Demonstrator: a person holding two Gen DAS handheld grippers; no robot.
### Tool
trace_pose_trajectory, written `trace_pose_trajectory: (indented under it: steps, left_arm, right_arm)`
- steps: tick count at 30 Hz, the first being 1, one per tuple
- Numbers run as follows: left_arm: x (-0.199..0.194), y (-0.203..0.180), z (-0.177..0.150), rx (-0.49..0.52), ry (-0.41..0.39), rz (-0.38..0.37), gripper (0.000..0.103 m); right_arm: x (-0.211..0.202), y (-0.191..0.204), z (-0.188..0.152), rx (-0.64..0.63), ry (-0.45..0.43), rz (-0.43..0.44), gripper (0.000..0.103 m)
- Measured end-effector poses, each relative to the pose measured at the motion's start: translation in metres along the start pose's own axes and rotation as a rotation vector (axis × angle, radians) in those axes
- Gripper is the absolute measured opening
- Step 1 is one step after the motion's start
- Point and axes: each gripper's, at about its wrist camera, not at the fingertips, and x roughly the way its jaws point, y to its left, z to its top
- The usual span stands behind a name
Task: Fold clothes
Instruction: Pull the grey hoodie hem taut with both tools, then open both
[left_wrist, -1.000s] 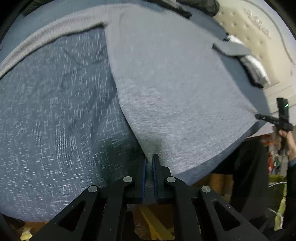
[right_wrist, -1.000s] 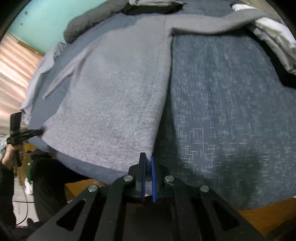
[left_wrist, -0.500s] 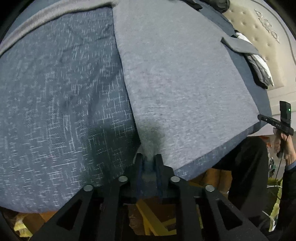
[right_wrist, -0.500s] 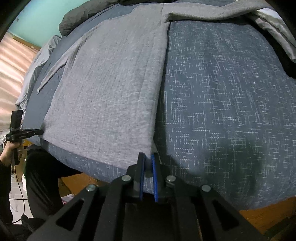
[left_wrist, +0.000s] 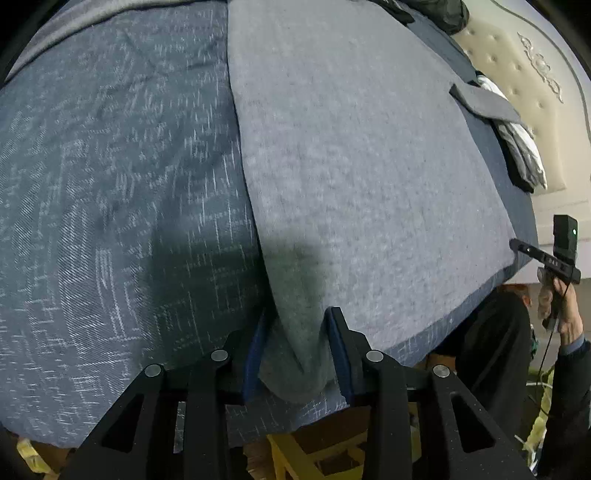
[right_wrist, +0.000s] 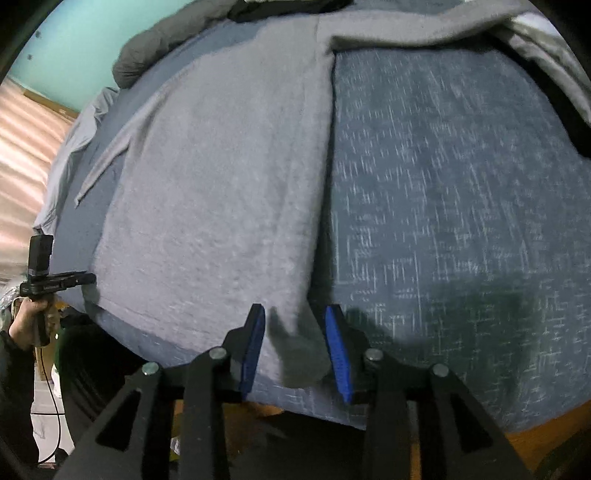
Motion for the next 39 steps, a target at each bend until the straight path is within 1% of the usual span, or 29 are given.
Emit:
trace_pose_trajectory:
  steps: [1,2,3,4,6,7,9,13,14,16,18,19,22,25,26,28,31,32,33,34,36,39]
  left_arm:
    - [0.000,0.000,-0.001,0.004,0.006,-0.006,0.026]
    - [0.001,0.000,-0.002,0.007,0.011,-0.013,0.016]
    - [-0.004,0.000,-0.003,0.016,0.005,-0.019,0.012]
    - [-0.009,-0.002,-0.004,0.023,-0.002,-0.024,0.012]
    - [-0.023,-0.004,-0.006,0.038,-0.019,-0.028,0.009]
    - [-0.030,-0.005,-0.006,0.043,-0.024,-0.030,0.009]
    - [-0.043,-0.005,-0.007,0.053,-0.034,-0.034,0.008]
    - [-0.066,-0.002,-0.013,0.036,-0.055,-0.080,0.007]
    - [-0.069,0.002,-0.014,0.028,-0.060,-0.097,0.007]
    - [-0.065,0.012,-0.018,0.010,-0.058,-0.088,0.008]
    - [-0.053,0.020,-0.018,-0.019,-0.047,-0.065,0.008]
    - [-0.046,0.022,-0.018,-0.036,-0.039,-0.051,0.008]
    - [-0.022,0.023,-0.022,-0.034,0.005,-0.007,0.008]
    - [-0.012,0.022,-0.027,-0.027,0.036,0.028,0.009]
    - [-0.014,0.022,-0.028,-0.027,0.036,0.030,0.009]
    - [-0.027,0.022,-0.028,-0.016,0.009,0.046,0.011]
    - [-0.048,0.017,-0.021,0.008,-0.053,0.096,0.013]
    - [-0.052,0.013,-0.017,0.017,-0.074,0.101,0.013]
    - [-0.055,0.009,-0.012,0.025,-0.095,0.105,0.014]
    - [-0.050,0.006,-0.008,0.026,-0.093,0.102,0.015]
    - [-0.040,0.000,-0.001,0.026,-0.086,0.094,0.017]
    - [-0.024,-0.008,0.009,0.026,-0.076,0.083,0.017]
  right_arm:
    - [0.002,-0.003,-0.001,0.008,0.005,0.010,0.034]
    - [0.004,-0.005,-0.002,0.016,0.010,0.020,0.034]
    - [0.005,-0.008,-0.002,0.013,0.014,0.033,0.025]
    - [0.005,-0.008,-0.003,0.004,0.022,0.046,0.012]
    - [0.002,-0.004,-0.007,-0.004,0.019,0.058,0.006]
    - [-0.001,-0.003,-0.007,-0.007,0.013,0.066,0.005]
    - [-0.015,-0.003,-0.004,-0.012,-0.010,0.076,0.004]
    - [-0.045,-0.004,0.002,-0.008,-0.052,0.120,0.004]
    - [-0.051,-0.005,0.003,-0.006,-0.063,0.130,0.004]
    - [-0.062,-0.007,0.004,-0.001,-0.083,0.149,0.004]
    - [-0.058,-0.011,0.004,-0.024,-0.075,0.085,0.004]
    - [-0.049,-0.012,0.002,-0.021,-0.063,0.071,0.004]
    - [-0.021,-0.008,-0.003,-0.027,-0.031,0.025,0.004]
    - [-0.005,-0.007,-0.009,-0.037,-0.015,-0.018,0.004]
    - [-0.002,-0.007,-0.010,-0.037,-0.012,-0.027,0.005]
    - [0.001,-0.011,-0.011,-0.031,0.006,-0.042,0.005]
    - [-0.010,-0.013,-0.010,-0.031,-0.009,-0.064,0.009]
    - [-0.013,-0.014,-0.010,-0.031,-0.014,-0.071,0.009]
    - [-0.020,-0.012,-0.008,-0.032,-0.034,-0.078,0.009]
    - [-0.026,-0.009,-0.005,-0.035,-0.056,-0.067,0.010]
    - [-0.033,-0.001,0.001,-0.056,-0.097,-0.020,0.010]
    - [-0.024,0.014,0.004,-0.096,-0.090,-0.006,0.010]
